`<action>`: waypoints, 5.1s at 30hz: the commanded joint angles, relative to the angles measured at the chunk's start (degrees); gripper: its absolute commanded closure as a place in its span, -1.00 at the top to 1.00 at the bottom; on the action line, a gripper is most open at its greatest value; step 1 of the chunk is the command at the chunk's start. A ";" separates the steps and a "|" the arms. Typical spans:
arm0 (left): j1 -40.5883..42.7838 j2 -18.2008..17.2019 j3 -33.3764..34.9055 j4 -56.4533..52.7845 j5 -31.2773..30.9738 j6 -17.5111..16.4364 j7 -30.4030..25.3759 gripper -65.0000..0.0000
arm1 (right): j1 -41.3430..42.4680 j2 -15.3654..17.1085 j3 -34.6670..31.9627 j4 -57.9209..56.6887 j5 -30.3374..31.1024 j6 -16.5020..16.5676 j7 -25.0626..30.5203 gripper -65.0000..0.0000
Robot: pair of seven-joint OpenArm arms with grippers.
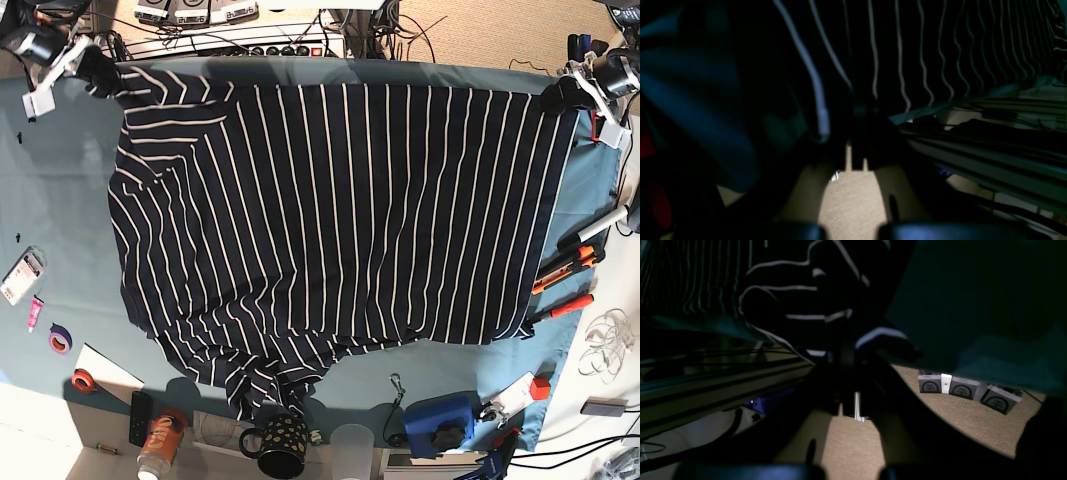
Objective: Layout the t-shirt on the table in an organized manner, then fold the t-shirt properly
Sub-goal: 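Lay the shirt flat on the table with both grippers, spreading it, then drag the held shirt edge back across the shirt with both grippers, then release the shirt and regrasp its corner with the right gripper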
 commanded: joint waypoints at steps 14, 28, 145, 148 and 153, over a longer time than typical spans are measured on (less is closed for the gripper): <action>0.57 -0.96 -0.50 0.44 -0.17 0.63 0.39 -1.00 | -3.23 -1.36 1.03 1.90 1.20 0.06 0.73 -1.00; 0.81 -0.92 -0.50 1.36 -0.17 0.66 1.01 -1.00 | 0.87 -2.75 2.16 1.90 4.24 0.06 0.73 -1.00; -12.20 -0.96 -13.44 10.45 18.10 0.70 -23.08 -0.08 | 33.05 -3.15 11.58 0.22 -27.85 -1.16 13.49 -0.38; -9.16 -0.92 -13.94 10.45 16.02 0.66 -23.08 -0.08 | 30.42 -3.65 11.17 -1.01 -27.93 -1.18 9.51 -0.38; -6.69 -0.94 -13.94 10.45 15.23 0.66 -22.97 -0.08 | 27.87 -3.63 9.60 -9.40 -27.63 -0.61 7.87 -0.28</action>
